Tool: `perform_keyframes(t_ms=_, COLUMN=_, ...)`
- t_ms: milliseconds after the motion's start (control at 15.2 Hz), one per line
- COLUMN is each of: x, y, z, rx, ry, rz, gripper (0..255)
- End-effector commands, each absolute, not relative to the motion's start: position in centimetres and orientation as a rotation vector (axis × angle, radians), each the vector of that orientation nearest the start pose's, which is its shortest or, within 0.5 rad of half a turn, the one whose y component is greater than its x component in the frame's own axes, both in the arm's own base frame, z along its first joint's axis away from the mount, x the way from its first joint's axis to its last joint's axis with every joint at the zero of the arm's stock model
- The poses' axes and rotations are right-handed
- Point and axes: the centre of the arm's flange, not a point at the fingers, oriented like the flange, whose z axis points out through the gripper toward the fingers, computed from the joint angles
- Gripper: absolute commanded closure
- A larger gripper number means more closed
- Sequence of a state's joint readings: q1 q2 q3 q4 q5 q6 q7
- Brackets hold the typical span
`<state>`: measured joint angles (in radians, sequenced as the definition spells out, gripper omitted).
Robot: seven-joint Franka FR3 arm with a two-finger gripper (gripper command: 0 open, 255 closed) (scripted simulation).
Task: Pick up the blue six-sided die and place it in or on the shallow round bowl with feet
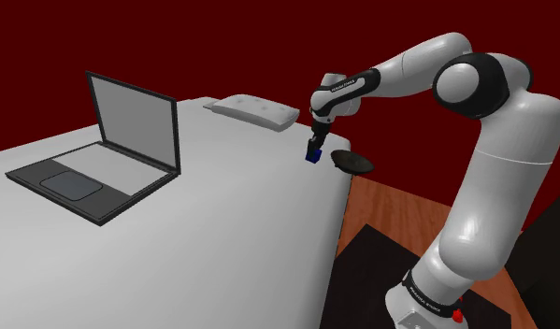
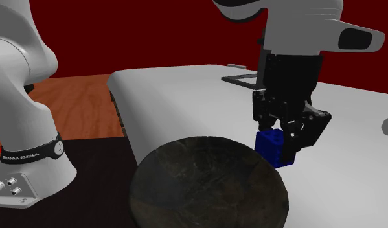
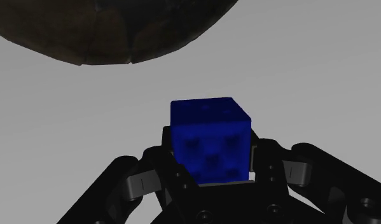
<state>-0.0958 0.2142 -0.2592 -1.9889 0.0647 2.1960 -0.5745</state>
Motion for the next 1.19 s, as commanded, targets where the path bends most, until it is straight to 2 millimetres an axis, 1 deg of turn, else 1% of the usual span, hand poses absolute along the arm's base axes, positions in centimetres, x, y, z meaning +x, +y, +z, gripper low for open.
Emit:
perform_keyframes(t_ms=0, x=55.8, y=-20.0, z=35.9, rx=-3.129, ry=-0.293, rz=0.005, gripper=255)
perform_keyframes(t_ms=462, x=55.8, y=-20.0, z=35.9, rx=-3.129, ry=-0.293, rz=0.005, gripper=255)
perform_keyframes(t_ms=1122, x=55.8, y=-20.0, z=41.2, rx=-3.129, ry=-0.293, rz=0.005, gripper=255)
